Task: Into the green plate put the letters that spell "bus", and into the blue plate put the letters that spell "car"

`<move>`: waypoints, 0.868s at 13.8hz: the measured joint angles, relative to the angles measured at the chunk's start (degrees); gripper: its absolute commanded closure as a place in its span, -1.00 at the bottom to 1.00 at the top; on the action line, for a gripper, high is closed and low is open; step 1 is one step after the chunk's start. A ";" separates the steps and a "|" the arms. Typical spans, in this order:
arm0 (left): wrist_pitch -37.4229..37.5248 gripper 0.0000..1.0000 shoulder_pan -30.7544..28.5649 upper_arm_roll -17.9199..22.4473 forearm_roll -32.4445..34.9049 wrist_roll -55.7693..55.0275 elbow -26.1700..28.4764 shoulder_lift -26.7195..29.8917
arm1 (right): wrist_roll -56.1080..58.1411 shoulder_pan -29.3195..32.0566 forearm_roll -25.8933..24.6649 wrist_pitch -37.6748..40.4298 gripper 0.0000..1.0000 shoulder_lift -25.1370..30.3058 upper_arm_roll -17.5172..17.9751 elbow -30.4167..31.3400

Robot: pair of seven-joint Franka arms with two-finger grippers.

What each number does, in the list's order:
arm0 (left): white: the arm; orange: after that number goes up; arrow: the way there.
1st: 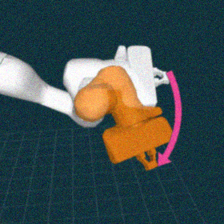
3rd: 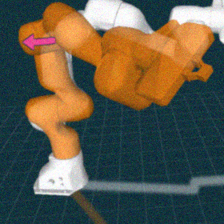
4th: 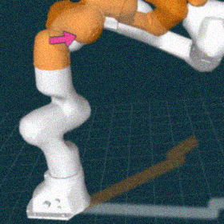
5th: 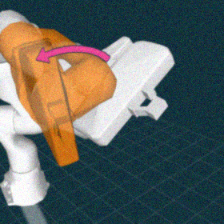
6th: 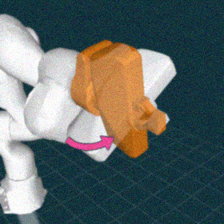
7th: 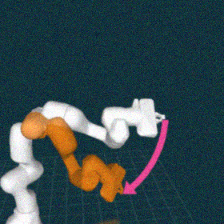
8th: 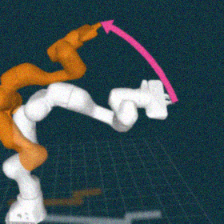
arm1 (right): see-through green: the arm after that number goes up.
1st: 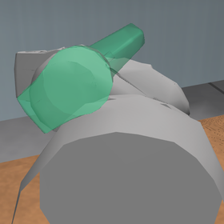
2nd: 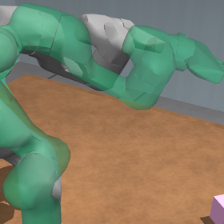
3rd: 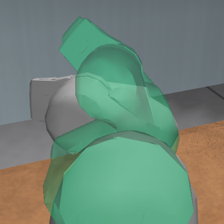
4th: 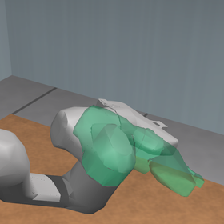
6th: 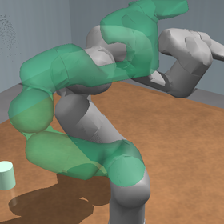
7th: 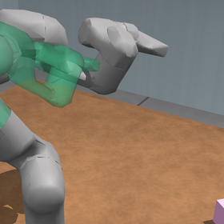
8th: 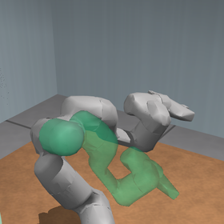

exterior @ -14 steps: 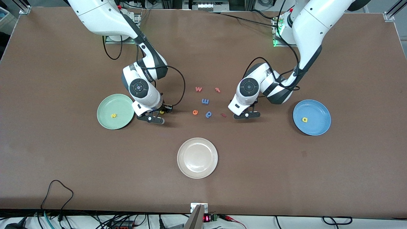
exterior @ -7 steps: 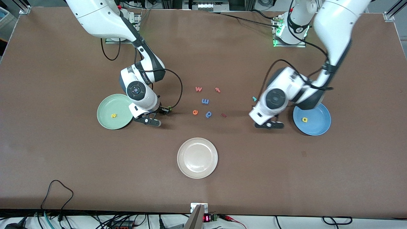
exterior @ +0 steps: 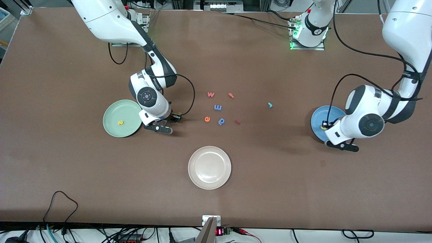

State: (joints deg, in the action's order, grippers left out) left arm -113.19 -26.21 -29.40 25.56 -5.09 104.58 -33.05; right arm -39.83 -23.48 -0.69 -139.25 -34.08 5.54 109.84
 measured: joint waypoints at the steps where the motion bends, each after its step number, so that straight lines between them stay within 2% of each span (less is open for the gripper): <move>1: 0.00 -0.99 -0.81 -0.06 0.23 0.10 1.04 -0.08 | 0.00 -0.02 -0.04 0.00 0.10 0.00 0.00 0.00; 5: 0.61 -1.00 -1.70 -1.55 0.27 0.05 3.39 0.20 | 0.00 -0.09 -0.06 -0.08 0.65 0.02 0.01 -0.12; 8: 5.48 -1.00 -2.09 -9.08 0.05 -3.88 3.33 1.65 | -0.06 -0.16 -0.06 -0.08 1.00 0.02 0.00 -0.20; 10: 7.55 -1.00 -1.75 -15.40 -1.37 -12.63 3.50 2.31 | -0.06 -0.16 -0.06 -0.08 1.00 0.02 0.00 -0.20; 12: 6.65 -1.00 -0.58 -19.92 -2.15 -21.73 4.79 1.91 | -0.05 -0.13 -0.15 -0.09 1.00 0.05 -0.06 -0.30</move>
State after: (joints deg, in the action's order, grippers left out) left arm -106.53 -26.79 -49.31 23.41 -26.81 109.37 -31.14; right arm -39.88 -23.61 -0.84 -139.34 -34.02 5.48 109.54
